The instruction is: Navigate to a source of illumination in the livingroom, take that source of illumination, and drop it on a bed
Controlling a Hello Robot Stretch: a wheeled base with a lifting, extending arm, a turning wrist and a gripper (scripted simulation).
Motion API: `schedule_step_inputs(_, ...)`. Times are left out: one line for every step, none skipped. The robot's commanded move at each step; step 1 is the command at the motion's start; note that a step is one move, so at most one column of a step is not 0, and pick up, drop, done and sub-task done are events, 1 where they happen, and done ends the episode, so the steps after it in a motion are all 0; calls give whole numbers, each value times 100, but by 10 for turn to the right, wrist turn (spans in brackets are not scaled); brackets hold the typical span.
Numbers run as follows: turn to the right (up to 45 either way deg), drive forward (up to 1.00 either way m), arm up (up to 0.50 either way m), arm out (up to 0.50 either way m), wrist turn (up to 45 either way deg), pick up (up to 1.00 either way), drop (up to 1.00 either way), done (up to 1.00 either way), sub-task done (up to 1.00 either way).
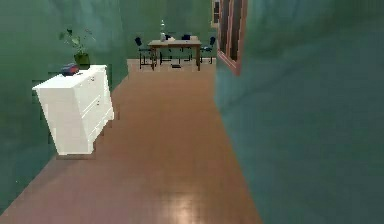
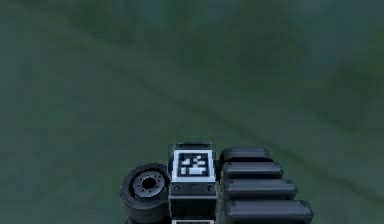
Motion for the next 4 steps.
schedule_step_inputs(0,100,0,0,0,0,0,0,0)
schedule_step_inputs(0,100,0,0,0,0,0,0,0)
schedule_step_inputs(0,100,0,0,0,0,0,0,0)
schedule_step_inputs(0,70,0,0,0,0,0,0,0)
